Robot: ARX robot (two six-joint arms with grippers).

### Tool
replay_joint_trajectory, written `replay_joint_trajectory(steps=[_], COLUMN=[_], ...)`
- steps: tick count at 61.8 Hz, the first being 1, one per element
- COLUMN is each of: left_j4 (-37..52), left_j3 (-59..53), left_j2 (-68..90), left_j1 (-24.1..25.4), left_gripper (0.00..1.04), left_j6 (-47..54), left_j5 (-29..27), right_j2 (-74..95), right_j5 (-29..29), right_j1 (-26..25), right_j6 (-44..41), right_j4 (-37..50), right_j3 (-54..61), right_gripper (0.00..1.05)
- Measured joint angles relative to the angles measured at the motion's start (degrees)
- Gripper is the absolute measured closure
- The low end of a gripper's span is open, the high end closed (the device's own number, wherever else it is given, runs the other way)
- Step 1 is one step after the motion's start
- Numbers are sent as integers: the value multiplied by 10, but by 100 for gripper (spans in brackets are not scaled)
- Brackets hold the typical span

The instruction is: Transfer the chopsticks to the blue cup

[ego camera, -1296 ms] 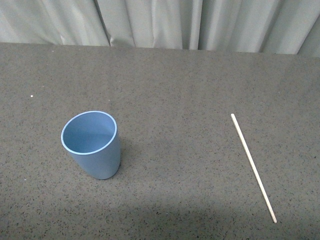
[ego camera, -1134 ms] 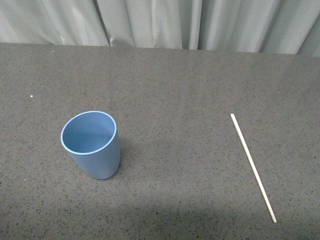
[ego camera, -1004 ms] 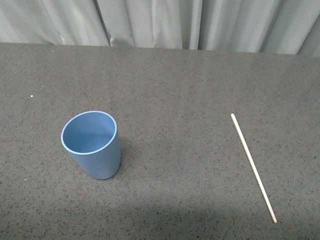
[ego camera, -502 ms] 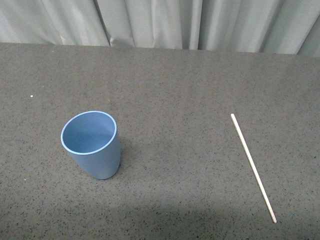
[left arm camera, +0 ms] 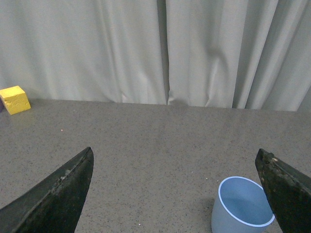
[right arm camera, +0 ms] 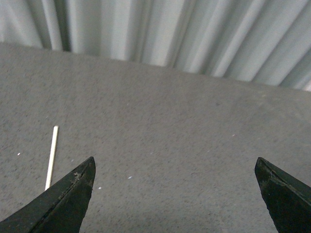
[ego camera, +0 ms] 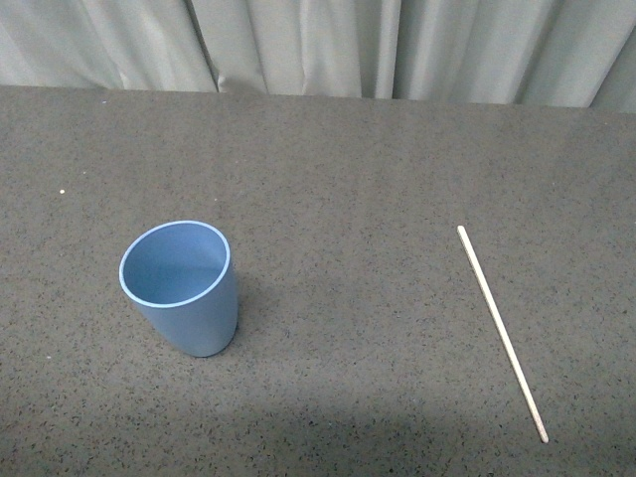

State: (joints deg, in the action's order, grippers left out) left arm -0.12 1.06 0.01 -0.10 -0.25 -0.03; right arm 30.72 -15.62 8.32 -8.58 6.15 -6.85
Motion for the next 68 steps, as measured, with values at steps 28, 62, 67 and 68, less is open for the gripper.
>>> replay_joint_trajectory(steps=[28, 62, 67, 68], left_j4=[0, 0, 0, 0], left_j3=[0, 0, 0, 0], left_j2=[0, 0, 0, 0], left_j1=[0, 0, 0, 0], left_gripper=[7, 7, 7, 7], left_j6=[0, 0, 0, 0], left_j5=[0, 0, 0, 0], right_j2=[596, 867, 879, 881], right_j5=[157, 162, 161, 161], right_j1=[4, 56, 61, 61], right_j6=[109, 162, 165, 166], right_j4=[2, -97, -105, -106], right_j3=[-265, -469, -483, -485], right_gripper=[9, 9, 11, 12])
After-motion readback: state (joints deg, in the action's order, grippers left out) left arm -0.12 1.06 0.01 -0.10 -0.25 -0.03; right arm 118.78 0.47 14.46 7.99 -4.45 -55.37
